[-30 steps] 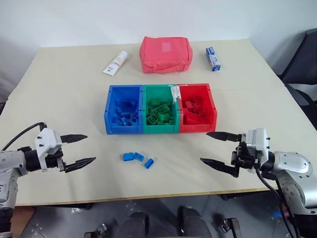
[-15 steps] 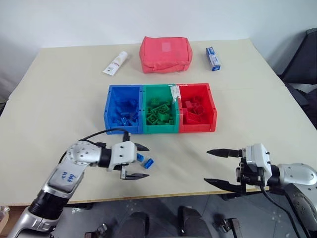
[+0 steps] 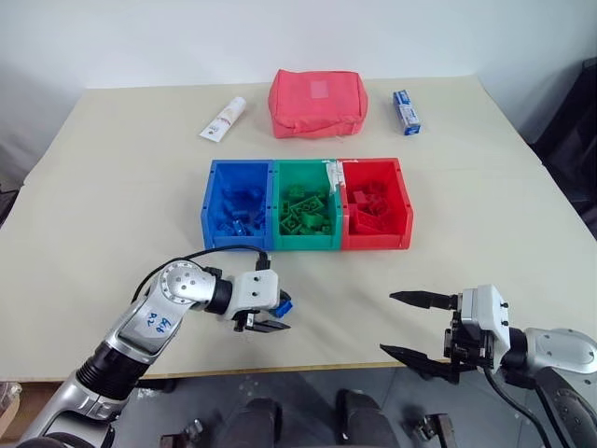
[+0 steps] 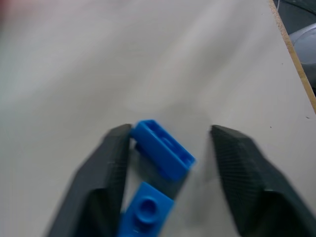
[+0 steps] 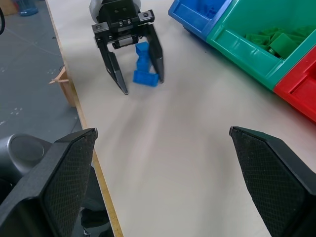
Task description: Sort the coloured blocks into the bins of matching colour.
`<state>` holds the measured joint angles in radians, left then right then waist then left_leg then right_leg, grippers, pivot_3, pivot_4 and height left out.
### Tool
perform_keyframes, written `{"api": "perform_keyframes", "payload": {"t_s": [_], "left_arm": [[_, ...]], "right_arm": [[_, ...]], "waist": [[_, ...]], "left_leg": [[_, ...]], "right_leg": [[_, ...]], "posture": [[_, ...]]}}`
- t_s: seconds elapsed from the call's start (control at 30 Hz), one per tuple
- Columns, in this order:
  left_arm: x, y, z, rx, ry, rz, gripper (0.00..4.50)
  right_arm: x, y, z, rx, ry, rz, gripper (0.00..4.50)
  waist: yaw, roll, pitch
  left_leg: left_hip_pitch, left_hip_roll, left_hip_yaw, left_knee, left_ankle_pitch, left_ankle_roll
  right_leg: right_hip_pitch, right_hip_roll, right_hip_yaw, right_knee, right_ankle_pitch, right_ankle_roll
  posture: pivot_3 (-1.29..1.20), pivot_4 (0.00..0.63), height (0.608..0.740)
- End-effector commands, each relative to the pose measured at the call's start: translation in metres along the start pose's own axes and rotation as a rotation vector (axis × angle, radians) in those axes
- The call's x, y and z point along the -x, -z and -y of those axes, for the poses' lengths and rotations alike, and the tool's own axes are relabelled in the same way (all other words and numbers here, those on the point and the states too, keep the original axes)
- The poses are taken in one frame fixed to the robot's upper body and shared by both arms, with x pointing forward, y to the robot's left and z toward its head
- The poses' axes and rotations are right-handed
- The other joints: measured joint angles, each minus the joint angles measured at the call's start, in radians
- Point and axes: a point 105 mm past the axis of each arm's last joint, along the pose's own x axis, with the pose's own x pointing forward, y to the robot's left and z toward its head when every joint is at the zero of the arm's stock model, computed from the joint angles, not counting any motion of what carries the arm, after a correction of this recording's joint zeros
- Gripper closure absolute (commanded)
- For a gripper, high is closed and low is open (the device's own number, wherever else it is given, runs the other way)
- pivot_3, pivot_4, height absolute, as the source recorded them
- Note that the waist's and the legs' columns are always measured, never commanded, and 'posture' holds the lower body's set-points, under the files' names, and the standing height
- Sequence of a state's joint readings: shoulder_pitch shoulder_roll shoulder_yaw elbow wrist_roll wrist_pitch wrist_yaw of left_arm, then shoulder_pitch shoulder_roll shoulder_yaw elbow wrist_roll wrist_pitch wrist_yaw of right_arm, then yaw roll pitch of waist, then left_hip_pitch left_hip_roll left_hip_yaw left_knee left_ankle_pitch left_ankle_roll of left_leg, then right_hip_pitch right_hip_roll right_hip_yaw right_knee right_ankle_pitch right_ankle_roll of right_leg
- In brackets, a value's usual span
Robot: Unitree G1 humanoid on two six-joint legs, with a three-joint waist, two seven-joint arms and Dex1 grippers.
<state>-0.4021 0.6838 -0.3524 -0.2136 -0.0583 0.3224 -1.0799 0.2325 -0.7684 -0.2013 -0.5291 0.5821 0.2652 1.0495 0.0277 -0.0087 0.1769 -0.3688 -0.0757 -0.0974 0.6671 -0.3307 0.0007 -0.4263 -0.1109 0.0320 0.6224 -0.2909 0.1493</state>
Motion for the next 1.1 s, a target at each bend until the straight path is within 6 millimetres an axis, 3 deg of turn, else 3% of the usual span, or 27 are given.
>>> {"api": "perform_keyframes", "payload": {"t_s": [0.03,0.1,0.27,0.4,0.63,0.87,1.0,1.1], "left_arm": [[0.0,0.004,-0.009,-0.005,-0.04,-0.021,3.02],[0.001,0.002,-0.013,-0.003,-0.062,-0.008,3.59],[0.018,-0.022,-0.036,0.091,-0.202,0.177,3.59],[0.056,-0.036,-0.055,0.235,-0.373,0.368,3.59],[0.124,-0.019,-0.111,0.472,-0.847,0.496,3.59],[0.105,-0.008,-0.127,0.461,-0.786,0.448,3.59],[0.104,-0.018,-0.126,0.427,-0.715,0.483,2.39],[0.109,-0.011,-0.123,0.427,-0.731,0.456,1.47]], "right_arm": [[-0.001,-0.011,-0.002,0.032,0.005,0.037,0.0],[-0.001,-0.011,0.0,0.034,0.007,0.038,0.0],[-0.004,-0.018,0.007,0.031,0.034,0.082,0.0],[-0.006,-0.034,0.019,0.015,0.107,0.186,0.0],[-0.013,-0.058,0.04,0.016,0.187,0.329,0.0],[-0.015,-0.063,0.051,0.039,0.173,0.334,0.0],[-0.014,-0.064,0.051,0.046,0.154,0.325,0.0],[-0.014,-0.063,0.05,0.049,0.141,0.314,0.0]], "waist": [[0.0,0.0,0.0],[-0.001,0.0,0.0],[-0.001,0.0,0.0],[-0.005,0.0,0.0],[-0.001,-0.001,0.0],[-0.003,-0.001,0.0],[-0.006,-0.001,0.0],[-0.007,-0.001,0.0]], "left_leg": [[0.0,0.0,0.0,0.0,0.0,0.0],[0.0,0.0,0.0,0.0,0.0,0.0],[0.0,0.0,0.0,0.0,0.0,0.0],[-0.001,0.001,-0.001,0.0,0.0,0.0],[-0.001,0.0,-0.001,0.001,0.0,-0.001],[-0.001,-0.002,-0.001,0.001,0.0,0.0],[-0.002,-0.001,-0.001,0.0,0.0,0.0],[-0.002,-0.001,-0.001,0.001,0.0,0.0]], "right_leg": [[0.0,0.0,0.0,0.0,0.0,0.0],[0.0,0.0,0.0,0.0,0.0,0.0],[0.0,0.0,0.0,0.0,0.0,0.0],[-0.001,0.0,0.0,0.0,0.0,0.0],[-0.001,0.0,-0.001,0.001,0.0,0.0],[-0.001,-0.001,-0.001,0.001,0.0,0.001],[-0.002,0.0,-0.002,0.001,0.0,0.001],[-0.002,0.0,-0.001,0.0,0.0,0.001]], "posture": [[0.0,0.15,0.74],[0.0,0.15,0.74],[0.0,0.15,0.74],[0.0,0.15,0.74],[0.0,0.15,0.74],[0.0,0.15,0.74],[0.0,0.15,0.74],[0.0,0.15,0.74]]}}
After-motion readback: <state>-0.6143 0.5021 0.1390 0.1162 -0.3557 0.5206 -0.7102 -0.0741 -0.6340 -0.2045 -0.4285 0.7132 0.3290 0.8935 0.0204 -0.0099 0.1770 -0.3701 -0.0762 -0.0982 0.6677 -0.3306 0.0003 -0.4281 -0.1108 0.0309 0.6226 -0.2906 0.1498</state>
